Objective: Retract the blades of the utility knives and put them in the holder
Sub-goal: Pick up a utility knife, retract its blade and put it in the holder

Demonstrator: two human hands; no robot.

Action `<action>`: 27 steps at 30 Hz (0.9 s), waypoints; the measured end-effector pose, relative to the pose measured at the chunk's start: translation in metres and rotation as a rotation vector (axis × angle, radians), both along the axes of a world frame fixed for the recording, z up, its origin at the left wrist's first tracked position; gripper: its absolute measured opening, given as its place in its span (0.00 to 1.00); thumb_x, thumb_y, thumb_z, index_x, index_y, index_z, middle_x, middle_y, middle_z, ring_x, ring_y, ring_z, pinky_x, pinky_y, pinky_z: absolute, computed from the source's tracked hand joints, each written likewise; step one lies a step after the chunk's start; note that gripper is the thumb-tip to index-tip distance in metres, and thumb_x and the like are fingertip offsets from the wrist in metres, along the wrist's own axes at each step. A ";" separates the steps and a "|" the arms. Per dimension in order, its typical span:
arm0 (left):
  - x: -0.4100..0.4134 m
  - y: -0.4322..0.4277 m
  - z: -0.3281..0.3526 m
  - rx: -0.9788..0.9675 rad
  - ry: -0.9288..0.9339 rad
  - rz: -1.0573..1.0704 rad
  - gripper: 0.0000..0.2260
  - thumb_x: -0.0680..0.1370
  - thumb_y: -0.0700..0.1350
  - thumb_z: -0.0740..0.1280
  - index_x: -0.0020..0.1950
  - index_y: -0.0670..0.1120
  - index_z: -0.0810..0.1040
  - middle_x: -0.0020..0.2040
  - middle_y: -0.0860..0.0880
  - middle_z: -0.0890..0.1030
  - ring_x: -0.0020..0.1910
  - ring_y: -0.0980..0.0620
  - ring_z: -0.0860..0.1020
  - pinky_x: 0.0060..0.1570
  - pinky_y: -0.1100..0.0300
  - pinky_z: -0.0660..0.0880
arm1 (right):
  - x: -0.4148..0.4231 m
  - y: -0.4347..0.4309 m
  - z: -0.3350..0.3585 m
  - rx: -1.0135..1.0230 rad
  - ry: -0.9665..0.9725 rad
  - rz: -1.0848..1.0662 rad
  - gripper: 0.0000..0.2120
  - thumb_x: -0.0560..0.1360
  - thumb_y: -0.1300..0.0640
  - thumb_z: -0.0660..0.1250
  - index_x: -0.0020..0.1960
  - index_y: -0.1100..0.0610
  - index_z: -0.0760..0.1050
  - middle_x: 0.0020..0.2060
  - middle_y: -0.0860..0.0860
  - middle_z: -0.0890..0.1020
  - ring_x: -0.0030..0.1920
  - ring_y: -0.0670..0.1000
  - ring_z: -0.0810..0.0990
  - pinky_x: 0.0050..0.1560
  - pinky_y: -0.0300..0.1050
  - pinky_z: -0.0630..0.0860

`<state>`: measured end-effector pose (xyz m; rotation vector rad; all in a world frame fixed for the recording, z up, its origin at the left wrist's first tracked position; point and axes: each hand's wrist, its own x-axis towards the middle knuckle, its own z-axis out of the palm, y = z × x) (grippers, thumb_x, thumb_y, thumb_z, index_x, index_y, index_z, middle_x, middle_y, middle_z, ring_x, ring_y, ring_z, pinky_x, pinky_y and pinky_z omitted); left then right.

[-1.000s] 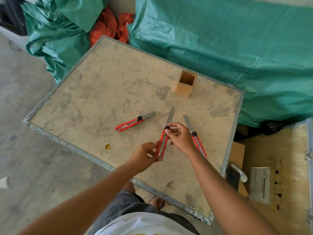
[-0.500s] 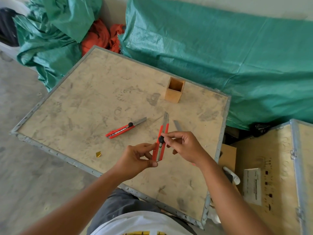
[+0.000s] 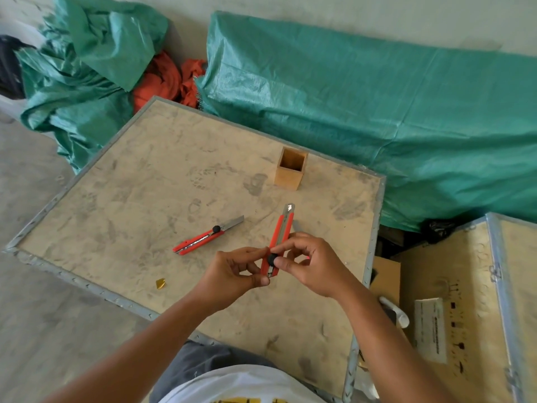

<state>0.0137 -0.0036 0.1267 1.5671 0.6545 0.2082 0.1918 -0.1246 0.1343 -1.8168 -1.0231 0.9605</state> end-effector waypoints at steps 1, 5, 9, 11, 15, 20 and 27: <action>0.000 0.001 0.001 -0.009 -0.002 0.003 0.25 0.69 0.35 0.78 0.64 0.45 0.81 0.52 0.49 0.86 0.43 0.54 0.84 0.50 0.63 0.80 | -0.002 0.001 0.001 0.007 -0.028 -0.027 0.06 0.73 0.53 0.77 0.50 0.48 0.84 0.49 0.44 0.84 0.45 0.47 0.83 0.44 0.46 0.82; -0.002 0.004 0.003 -0.021 -0.002 0.003 0.24 0.69 0.35 0.78 0.64 0.45 0.81 0.49 0.52 0.86 0.43 0.52 0.84 0.49 0.66 0.79 | -0.008 0.004 0.004 0.004 -0.020 -0.032 0.08 0.73 0.51 0.77 0.51 0.46 0.82 0.51 0.44 0.83 0.45 0.46 0.83 0.45 0.47 0.83; -0.004 0.003 0.007 -0.008 -0.020 -0.001 0.25 0.68 0.35 0.78 0.64 0.45 0.81 0.52 0.48 0.86 0.42 0.53 0.84 0.50 0.64 0.80 | -0.010 0.002 0.008 0.022 -0.010 -0.018 0.09 0.74 0.54 0.76 0.53 0.47 0.85 0.51 0.43 0.83 0.45 0.45 0.82 0.43 0.42 0.81; -0.006 0.003 0.007 -0.009 -0.025 0.007 0.25 0.67 0.34 0.78 0.63 0.46 0.81 0.49 0.50 0.86 0.42 0.51 0.84 0.49 0.65 0.80 | -0.014 0.002 0.009 0.032 -0.056 -0.062 0.07 0.72 0.52 0.78 0.47 0.49 0.83 0.46 0.43 0.83 0.44 0.46 0.82 0.42 0.46 0.82; -0.009 0.005 0.006 -0.008 -0.023 0.000 0.25 0.67 0.35 0.79 0.62 0.48 0.82 0.50 0.50 0.86 0.42 0.51 0.85 0.50 0.64 0.80 | -0.018 0.001 0.009 0.023 -0.040 -0.043 0.10 0.71 0.49 0.77 0.51 0.45 0.82 0.50 0.42 0.83 0.46 0.47 0.83 0.44 0.50 0.83; -0.005 0.005 0.009 -0.010 -0.018 -0.022 0.25 0.67 0.34 0.79 0.62 0.48 0.82 0.53 0.50 0.86 0.41 0.53 0.84 0.49 0.65 0.80 | -0.019 -0.003 0.007 0.071 -0.056 -0.110 0.07 0.70 0.52 0.79 0.46 0.50 0.83 0.46 0.46 0.84 0.45 0.48 0.83 0.41 0.45 0.82; 0.018 0.021 0.006 0.015 -0.002 -0.045 0.26 0.65 0.32 0.80 0.62 0.47 0.83 0.53 0.47 0.86 0.41 0.53 0.84 0.50 0.61 0.81 | 0.004 0.012 0.010 0.090 0.030 -0.259 0.05 0.77 0.54 0.73 0.52 0.51 0.84 0.45 0.46 0.87 0.48 0.48 0.86 0.46 0.52 0.86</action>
